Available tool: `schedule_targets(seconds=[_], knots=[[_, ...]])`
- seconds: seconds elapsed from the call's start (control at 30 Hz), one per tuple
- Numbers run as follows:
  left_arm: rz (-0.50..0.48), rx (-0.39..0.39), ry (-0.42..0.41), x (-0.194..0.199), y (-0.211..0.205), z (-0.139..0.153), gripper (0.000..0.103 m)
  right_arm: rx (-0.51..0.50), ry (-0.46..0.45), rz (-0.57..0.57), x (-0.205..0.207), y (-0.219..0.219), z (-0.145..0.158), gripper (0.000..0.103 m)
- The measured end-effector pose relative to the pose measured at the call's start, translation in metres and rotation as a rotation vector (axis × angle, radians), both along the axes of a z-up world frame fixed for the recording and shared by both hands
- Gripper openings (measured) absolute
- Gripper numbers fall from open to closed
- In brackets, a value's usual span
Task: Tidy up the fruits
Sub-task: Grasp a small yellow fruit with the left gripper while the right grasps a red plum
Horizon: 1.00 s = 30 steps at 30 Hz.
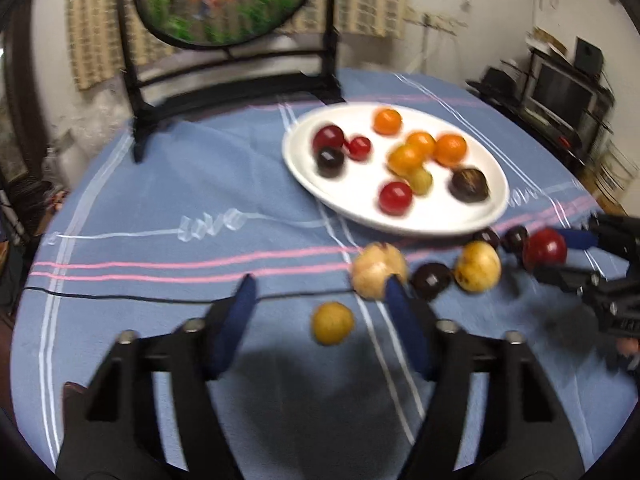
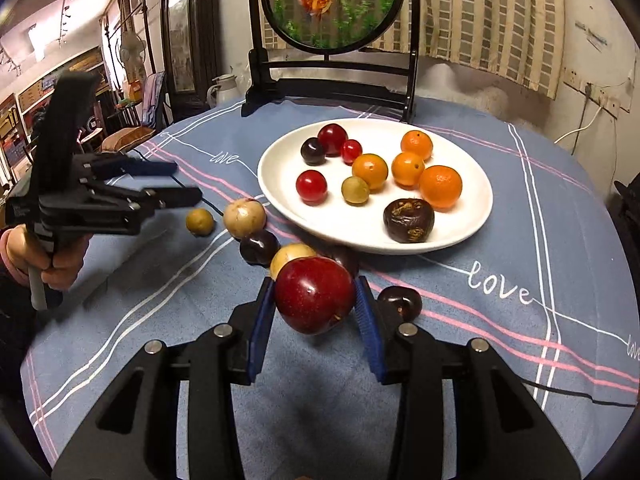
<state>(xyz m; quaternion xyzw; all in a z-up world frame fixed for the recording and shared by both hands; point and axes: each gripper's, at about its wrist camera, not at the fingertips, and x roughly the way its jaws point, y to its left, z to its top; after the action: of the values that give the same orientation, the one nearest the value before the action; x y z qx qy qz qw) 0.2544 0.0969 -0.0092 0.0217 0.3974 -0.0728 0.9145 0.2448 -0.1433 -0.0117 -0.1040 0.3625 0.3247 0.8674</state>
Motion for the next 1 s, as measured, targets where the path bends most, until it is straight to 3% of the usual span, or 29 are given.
schedule_targets(seconds=[0.23,0.77,1.0], knots=[[-0.059,0.043,0.052,0.003,-0.015,-0.016,0.053,0.002,0.007,-0.006,0.000,-0.001,-0.001,0.040],[-0.036,0.099,0.111,0.009,-0.016,-0.035,0.027,0.004,0.014,-0.030,0.002,-0.005,-0.002,0.040],[-0.032,0.120,0.105,0.008,-0.020,-0.034,0.027,0.001,0.023,-0.035,0.004,-0.005,-0.004,0.040]])
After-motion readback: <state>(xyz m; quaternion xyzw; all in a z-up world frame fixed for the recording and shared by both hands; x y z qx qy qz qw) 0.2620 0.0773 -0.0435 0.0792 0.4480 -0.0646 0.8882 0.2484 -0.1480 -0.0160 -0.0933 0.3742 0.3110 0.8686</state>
